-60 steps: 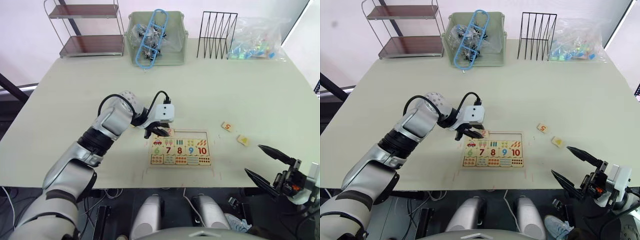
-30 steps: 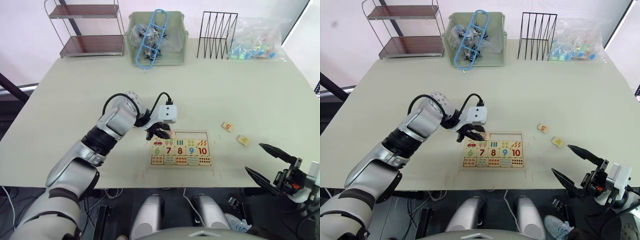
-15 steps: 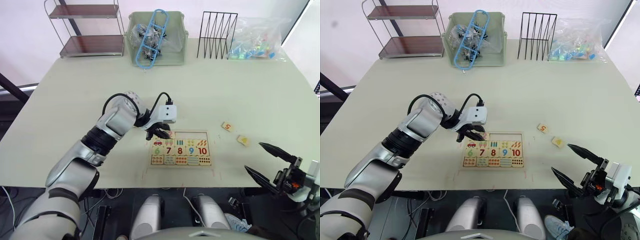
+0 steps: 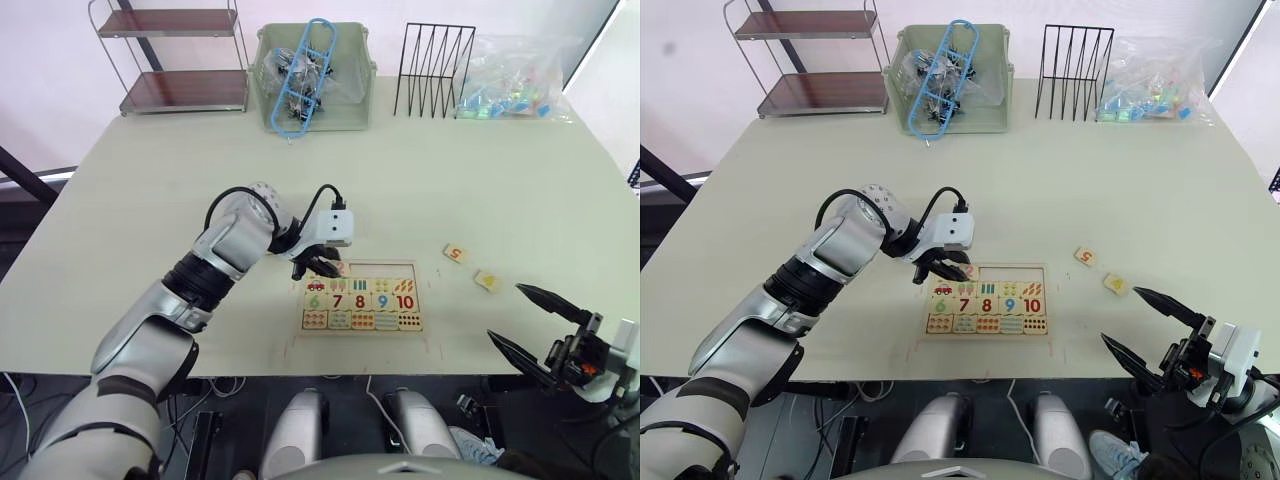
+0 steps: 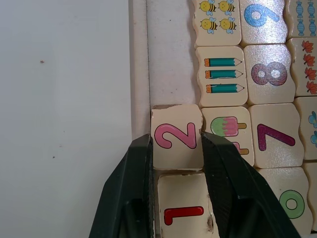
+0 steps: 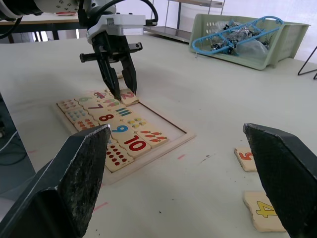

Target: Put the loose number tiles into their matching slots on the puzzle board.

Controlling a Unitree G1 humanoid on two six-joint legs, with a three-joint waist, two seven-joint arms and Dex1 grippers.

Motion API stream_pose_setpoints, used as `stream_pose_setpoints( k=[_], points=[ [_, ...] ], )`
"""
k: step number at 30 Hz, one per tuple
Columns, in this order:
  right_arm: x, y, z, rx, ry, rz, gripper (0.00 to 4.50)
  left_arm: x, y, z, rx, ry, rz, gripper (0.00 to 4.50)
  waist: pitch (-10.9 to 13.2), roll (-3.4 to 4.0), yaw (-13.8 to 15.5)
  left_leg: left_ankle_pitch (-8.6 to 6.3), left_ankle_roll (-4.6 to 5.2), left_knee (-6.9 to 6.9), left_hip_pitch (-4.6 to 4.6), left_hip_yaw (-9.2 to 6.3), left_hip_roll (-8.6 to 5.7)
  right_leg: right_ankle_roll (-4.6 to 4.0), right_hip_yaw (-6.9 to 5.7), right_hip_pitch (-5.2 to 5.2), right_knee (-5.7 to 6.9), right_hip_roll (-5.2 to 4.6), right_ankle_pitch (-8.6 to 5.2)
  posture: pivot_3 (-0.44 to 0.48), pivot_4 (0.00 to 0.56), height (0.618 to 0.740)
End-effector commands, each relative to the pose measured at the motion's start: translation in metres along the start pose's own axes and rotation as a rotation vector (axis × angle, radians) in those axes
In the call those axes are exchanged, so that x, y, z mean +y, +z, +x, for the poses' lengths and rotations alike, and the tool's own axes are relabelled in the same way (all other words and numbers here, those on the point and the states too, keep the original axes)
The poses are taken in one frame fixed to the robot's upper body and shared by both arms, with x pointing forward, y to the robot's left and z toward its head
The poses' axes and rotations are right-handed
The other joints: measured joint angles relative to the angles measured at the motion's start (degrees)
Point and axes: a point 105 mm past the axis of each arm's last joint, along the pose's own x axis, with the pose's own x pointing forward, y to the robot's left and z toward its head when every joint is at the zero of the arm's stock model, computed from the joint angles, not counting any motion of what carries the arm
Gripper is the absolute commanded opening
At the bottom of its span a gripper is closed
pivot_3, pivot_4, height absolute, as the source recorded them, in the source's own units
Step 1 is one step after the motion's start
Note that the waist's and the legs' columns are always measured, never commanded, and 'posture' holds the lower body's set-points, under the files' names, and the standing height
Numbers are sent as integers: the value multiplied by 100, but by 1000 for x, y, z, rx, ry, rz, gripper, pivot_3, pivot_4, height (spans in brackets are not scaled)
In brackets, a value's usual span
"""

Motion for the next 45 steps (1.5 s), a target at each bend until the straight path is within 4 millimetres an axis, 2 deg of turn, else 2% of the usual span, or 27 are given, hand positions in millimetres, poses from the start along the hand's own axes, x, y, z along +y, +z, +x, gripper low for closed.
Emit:
stream_pose_setpoints(
  k=[1,4,7,12,18,26,29,31,34,36,37,39,45],
  points=[
    [1,5,0,-9,11,-25,4500,1,4,-6,1,3,26,1954,0,0,0,0,0,0,0,0,0,0,0,0,0,0,0,0,150,739],
    [1,4,0,-8,13,-24,4500,0,5,-7,-3,1,25,2993,0,0,0,0,0,0,0,0,0,0,0,0,0,0,0,0,150,739],
    [1,3,0,-7,14,-24,4500,0,6,-9,-8,-2,19,4432,0,0,0,0,0,0,0,0,-1,0,0,0,0,0,0,0,150,739],
    [1,0,-3,-2,12,-22,4500,3,6,-17,-26,6,-6,4432,0,1,0,0,0,0,0,0,-1,0,0,0,0,0,0,0,150,739],
    [1,-1,-4,-3,11,-21,4500,15,9,-28,-84,46,-55,4432,0,0,1,0,0,1,-1,0,-2,0,0,0,0,-1,0,0,150,739],
    [0,0,-5,-7,10,-22,4500,24,15,-32,-201,76,-134,4432,0,0,0,0,0,3,-2,-4,-4,0,-2,0,2,-1,0,0,150,739],
    [0,0,-4,-8,10,-21,4500,24,10,-30,-212,88,-125,3588,0,0,-4,0,0,3,-2,-4,-4,0,-2,0,2,-2,0,0,150,739],
    [0,0,-4,-8,10,-21,4500,23,7,-28,-226,89,-116,2724,0,1,-6,0,0,3,-1,-3,-4,0,-1,0,3,-2,0,0,150,739],
    [0,1,-3,-9,11,-22,4500,21,3,-24,-241,88,-105,1112,0,1,-4,0,0,3,0,-3,-3,0,-1,0,4,-2,1,0,150,739],
    [0,1,-3,-9,12,-23,4500,18,0,-21,-244,82,-100,782,0,1,1,0,0,3,-1,-4,-4,0,-2,-1,4,-3,1,0,150,739],
    [0,1,-3,-9,12,-23,4500,17,-1,-19,-246,79,-101,326,-1,1,3,0,0,4,-2,-4,-4,0,-2,-1,4,-3,1,0,150,739],
    [0,2,-2,-10,12,-25,4500,14,-5,-15,-249,73,-93,45,-1,1,4,0,0,4,-3,-4,-5,0,-2,-1,4,-5,1,0,150,739],
    [-2,4,-1,-12,11,-29,4500,9,-8,-7,-274,59,-68,45,-1,1,3,0,0,4,-2,-4,-5,0,-2,-1,4,-5,1,0,150,739]
  ],
)
